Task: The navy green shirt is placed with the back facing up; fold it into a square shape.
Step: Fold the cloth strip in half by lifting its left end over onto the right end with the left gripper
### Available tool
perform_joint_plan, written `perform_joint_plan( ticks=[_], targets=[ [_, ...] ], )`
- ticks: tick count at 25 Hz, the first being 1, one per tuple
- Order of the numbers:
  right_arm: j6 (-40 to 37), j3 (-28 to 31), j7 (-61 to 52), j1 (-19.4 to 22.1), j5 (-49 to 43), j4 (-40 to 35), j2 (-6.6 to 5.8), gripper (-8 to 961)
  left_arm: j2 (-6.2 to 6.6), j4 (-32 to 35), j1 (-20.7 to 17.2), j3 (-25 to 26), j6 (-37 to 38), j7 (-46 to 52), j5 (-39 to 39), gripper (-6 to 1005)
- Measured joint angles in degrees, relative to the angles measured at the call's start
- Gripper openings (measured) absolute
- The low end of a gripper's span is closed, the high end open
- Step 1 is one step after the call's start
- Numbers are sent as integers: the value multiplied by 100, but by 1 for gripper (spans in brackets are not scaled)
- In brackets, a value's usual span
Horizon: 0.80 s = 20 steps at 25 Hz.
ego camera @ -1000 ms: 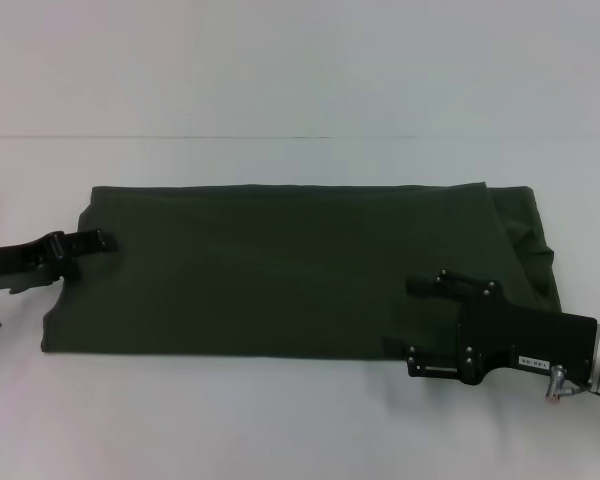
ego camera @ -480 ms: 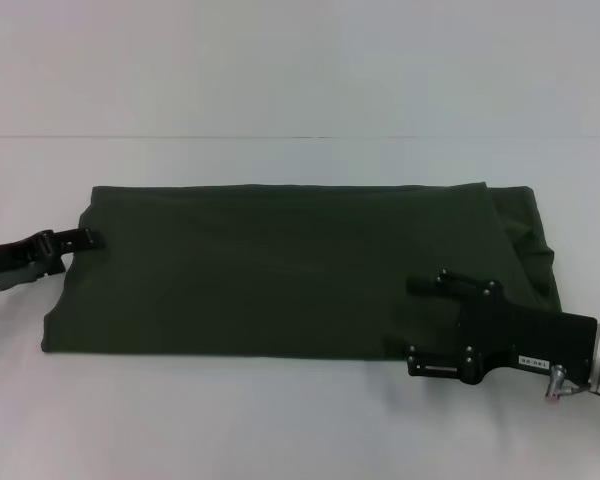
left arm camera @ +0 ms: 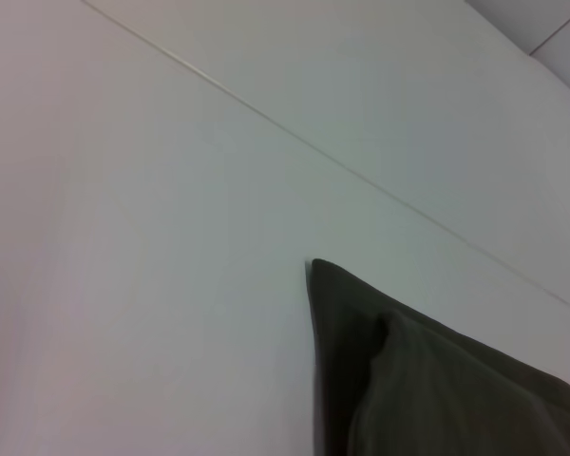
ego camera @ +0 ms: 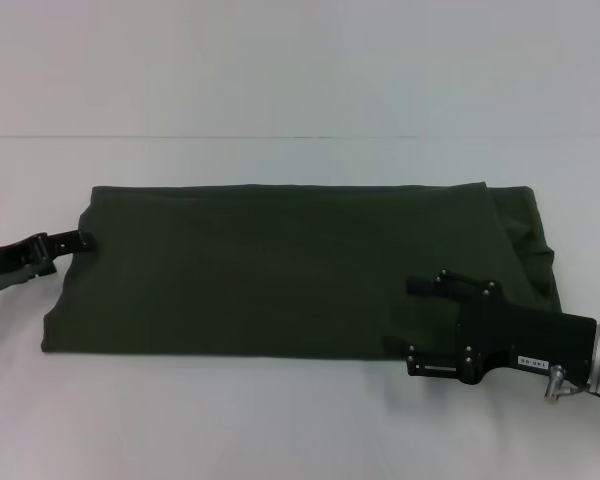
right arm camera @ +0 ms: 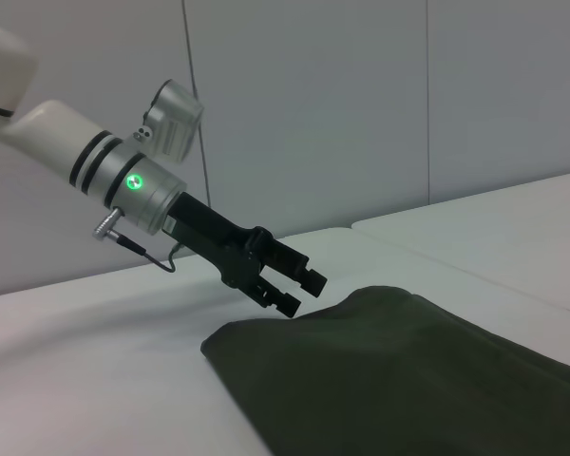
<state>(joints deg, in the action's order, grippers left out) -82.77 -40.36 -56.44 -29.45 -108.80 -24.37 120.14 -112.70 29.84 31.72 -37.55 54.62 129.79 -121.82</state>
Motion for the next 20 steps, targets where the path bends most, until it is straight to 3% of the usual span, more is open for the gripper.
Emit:
perform_joint_plan(
  ticks=[20],
  targets=[
    [-2,14,-9,-7,9,11,8,902,-69,-40,35,-93,-16,-85,0,837]
  ],
)
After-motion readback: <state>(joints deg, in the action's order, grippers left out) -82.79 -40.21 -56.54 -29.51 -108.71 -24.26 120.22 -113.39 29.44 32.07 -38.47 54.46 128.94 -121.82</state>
